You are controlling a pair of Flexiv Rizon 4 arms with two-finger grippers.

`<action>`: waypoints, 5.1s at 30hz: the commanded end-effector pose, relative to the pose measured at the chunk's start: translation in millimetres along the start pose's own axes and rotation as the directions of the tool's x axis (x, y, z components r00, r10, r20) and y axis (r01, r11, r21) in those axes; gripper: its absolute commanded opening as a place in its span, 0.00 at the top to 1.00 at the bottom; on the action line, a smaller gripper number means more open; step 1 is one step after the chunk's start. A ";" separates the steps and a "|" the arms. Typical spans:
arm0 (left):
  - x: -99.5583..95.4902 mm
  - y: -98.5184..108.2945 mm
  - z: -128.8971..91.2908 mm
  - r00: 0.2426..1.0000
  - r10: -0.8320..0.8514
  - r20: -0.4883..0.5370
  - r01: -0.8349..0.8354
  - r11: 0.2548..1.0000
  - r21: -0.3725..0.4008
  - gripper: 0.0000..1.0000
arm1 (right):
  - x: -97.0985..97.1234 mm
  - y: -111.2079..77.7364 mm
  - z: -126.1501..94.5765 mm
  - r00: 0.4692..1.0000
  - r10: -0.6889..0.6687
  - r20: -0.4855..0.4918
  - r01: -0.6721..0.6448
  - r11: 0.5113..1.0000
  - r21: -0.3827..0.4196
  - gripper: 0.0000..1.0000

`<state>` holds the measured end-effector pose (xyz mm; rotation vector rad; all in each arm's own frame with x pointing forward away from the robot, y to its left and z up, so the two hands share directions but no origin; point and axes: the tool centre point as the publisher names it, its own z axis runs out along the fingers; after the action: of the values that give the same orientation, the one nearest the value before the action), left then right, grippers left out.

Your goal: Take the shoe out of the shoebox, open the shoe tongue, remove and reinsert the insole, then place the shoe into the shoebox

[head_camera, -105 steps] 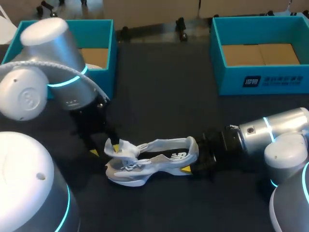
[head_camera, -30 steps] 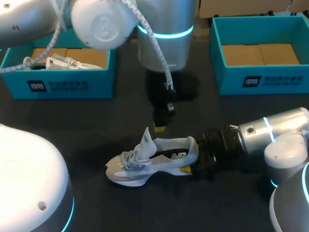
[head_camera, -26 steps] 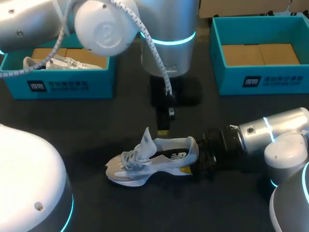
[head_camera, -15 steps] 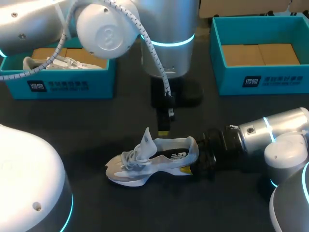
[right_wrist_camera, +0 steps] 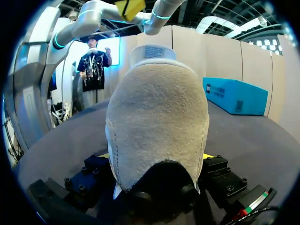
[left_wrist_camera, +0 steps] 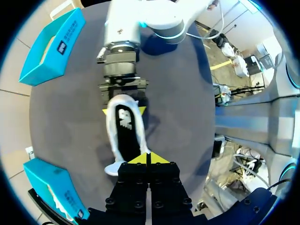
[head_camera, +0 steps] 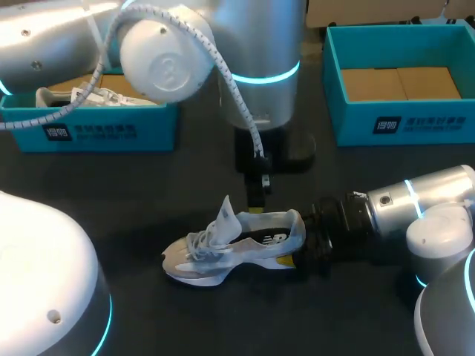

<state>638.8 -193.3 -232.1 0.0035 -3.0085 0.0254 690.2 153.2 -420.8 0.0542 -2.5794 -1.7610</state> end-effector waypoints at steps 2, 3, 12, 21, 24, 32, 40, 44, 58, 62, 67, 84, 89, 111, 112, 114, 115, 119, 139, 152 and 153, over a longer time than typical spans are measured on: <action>-11.4 -10.3 26.3 1.000 0.005 -0.024 -0.005 1.000 -0.003 1.00 | -0.5 0.2 1.7 1.000 0.001 0.001 -0.001 1.000 0.003 1.00; -12.2 -10.0 29.3 1.000 0.016 -0.018 -0.016 1.000 0.010 1.00 | -0.5 0.2 1.7 1.000 0.001 0.001 -0.001 1.000 0.003 1.00; -24.9 -4.5 58.7 1.000 0.015 0.016 -0.016 0.999 0.028 1.00 | -0.5 0.2 1.7 1.000 0.001 0.001 -0.001 1.000 0.003 1.00; -26.4 -1.0 68.1 1.000 0.025 0.011 -0.025 1.000 -0.010 1.00 | -0.5 0.2 1.7 1.000 0.001 0.001 -0.001 1.000 0.003 1.00; -26.4 -1.0 68.1 1.000 0.025 0.011 -0.025 1.000 -0.010 1.00 | -0.5 0.2 1.7 1.000 0.001 0.001 -0.001 1.000 0.003 1.00; -39.6 -20.0 86.5 1.000 -0.006 0.001 0.006 1.000 -0.002 1.00 | -0.5 0.2 1.7 1.000 0.001 0.001 -0.001 1.000 0.003 1.00; -50.6 -24.6 101.9 0.998 -0.026 -0.051 0.025 0.999 -0.021 1.00 | -0.5 0.2 1.7 1.000 0.001 0.001 -0.001 1.000 0.003 1.00; -48.1 -21.9 105.1 0.998 -0.019 -0.053 0.018 1.000 -0.019 1.00 | -0.5 0.2 1.7 1.000 0.001 0.001 -0.001 1.000 0.003 1.00; -35.1 -3.2 113.1 0.999 -0.001 -0.042 0.000 1.000 -0.029 1.00 | -0.5 0.2 1.7 1.000 0.001 0.001 -0.001 1.000 0.003 1.00; -33.6 -2.3 118.1 0.999 -0.002 -0.042 0.001 0.999 -0.034 1.00 | -0.5 0.2 1.7 1.000 0.001 0.001 -0.001 1.000 0.003 1.00; -33.0 1.4 122.3 0.999 -0.001 -0.052 -0.001 0.999 -0.045 1.00 | -0.5 0.2 1.7 1.000 0.001 0.001 -0.001 1.000 0.003 1.00; -37.7 11.3 145.7 0.996 -0.022 -0.083 0.015 0.996 -0.088 1.00 | -0.5 0.2 1.7 1.000 0.001 0.001 -0.001 1.000 0.003 1.00; -31.1 13.4 143.0 0.994 -0.006 -0.111 -0.005 0.995 -0.096 1.00 | -0.5 0.2 1.7 1.000 0.001 0.001 -0.001 1.000 0.003 1.00; -29.7 5.8 158.6 0.998 -0.025 -0.065 0.019 0.995 -0.093 0.71 | -0.5 0.2 1.7 1.000 0.001 0.001 -0.001 1.000 0.003 1.00; -29.9 5.9 159.7 0.998 -0.025 -0.061 0.020 0.996 -0.090 0.69 | -0.5 0.2 1.7 1.000 0.001 0.001 -0.001 1.000 0.003 1.00; -32.6 5.2 162.6 0.998 -0.030 -0.054 0.025 0.996 -0.088 0.70 | -0.5 0.2 1.7 1.000 0.001 0.001 -0.001 1.000 0.003 1.00; -33.5 5.0 163.7 0.998 -0.031 -0.049 0.027 0.996 -0.084 0.70 | -0.5 0.2 1.7 1.000 0.001 0.001 -0.001 1.000 0.003 1.00; -36.1 4.3 169.3 0.999 -0.034 0.002 0.034 0.997 -0.070 0.66 | -0.5 0.2 1.7 1.000 0.001 0.001 -0.001 1.000 0.003 1.00; -67.3 -2.3 173.2 0.972 -0.102 0.211 0.112 0.993 -0.040 0.65 | -0.5 0.2 1.7 1.000 0.001 0.001 -0.001 1.000 0.003 1.00; -74.6 -0.6 164.7 0.967 -0.125 0.221 0.135 0.990 -0.029 1.00 | -0.5 0.2 1.7 1.000 0.001 0.001 -0.001 1.000 0.003 1.00; -74.6 0.4 163.0 0.969 -0.125 0.214 0.134 0.991 -0.026 1.00 | -0.5 0.2 1.7 1.000 0.001 0.001 -0.001 1.000 0.003 1.00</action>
<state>680.4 -197.5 -404.0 0.2175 -3.2318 -0.0702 692.5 152.4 -421.5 0.0525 -2.5798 -1.7609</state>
